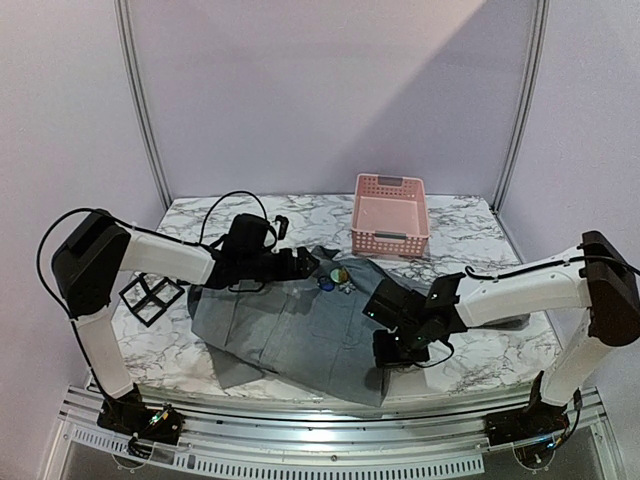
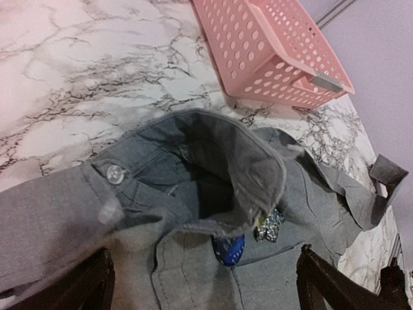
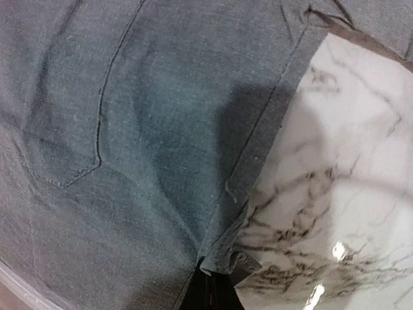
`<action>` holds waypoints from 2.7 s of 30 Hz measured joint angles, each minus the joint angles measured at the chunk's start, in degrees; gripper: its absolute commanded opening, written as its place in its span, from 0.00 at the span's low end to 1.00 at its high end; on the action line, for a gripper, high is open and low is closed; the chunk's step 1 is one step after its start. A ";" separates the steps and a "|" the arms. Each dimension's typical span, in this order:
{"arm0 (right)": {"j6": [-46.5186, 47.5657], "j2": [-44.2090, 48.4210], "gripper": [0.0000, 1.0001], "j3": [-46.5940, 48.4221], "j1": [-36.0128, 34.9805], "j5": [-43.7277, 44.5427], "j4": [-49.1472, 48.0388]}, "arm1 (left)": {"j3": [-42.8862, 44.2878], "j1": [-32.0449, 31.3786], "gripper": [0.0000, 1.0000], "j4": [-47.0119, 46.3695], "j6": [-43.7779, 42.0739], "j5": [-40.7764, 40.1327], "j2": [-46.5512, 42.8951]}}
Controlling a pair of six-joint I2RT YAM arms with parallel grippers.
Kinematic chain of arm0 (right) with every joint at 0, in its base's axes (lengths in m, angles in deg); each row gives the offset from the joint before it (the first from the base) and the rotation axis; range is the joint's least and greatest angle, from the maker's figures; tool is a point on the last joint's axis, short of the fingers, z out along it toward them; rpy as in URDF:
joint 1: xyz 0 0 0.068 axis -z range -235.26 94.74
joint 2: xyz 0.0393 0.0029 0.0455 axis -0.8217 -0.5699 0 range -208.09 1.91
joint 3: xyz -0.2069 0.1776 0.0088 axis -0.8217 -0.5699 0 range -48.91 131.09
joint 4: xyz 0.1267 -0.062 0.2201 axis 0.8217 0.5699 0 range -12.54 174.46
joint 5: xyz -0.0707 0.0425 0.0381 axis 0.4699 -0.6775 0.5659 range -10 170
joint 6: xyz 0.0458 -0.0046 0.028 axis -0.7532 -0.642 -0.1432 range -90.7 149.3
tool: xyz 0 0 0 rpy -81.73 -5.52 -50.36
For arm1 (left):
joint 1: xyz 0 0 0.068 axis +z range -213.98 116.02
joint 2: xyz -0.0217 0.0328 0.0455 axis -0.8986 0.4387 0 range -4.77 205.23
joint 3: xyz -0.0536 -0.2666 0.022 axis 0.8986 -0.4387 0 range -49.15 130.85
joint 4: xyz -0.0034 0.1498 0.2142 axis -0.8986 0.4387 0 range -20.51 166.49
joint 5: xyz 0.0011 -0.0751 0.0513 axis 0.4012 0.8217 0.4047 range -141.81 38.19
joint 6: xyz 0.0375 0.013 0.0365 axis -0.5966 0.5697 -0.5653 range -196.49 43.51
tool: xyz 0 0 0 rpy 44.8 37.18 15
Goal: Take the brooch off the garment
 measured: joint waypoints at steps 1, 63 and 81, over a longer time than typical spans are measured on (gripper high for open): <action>-0.70 0.37 0.00 -0.28 -0.70 -0.39 0.50 | 0.00 -0.09 0.98 -0.02 0.00 0.00 0.15; 34.23 6.54 0.54 -2.25 34.42 -4.57 -11.04 | 31.50 -3.52 0.50 23.76 -7.21 -2.80 16.92; 37.35 0.87 0.21 -1.29 35.19 -6.27 -13.75 | 30.86 -2.97 0.04 22.93 -6.91 -2.93 16.94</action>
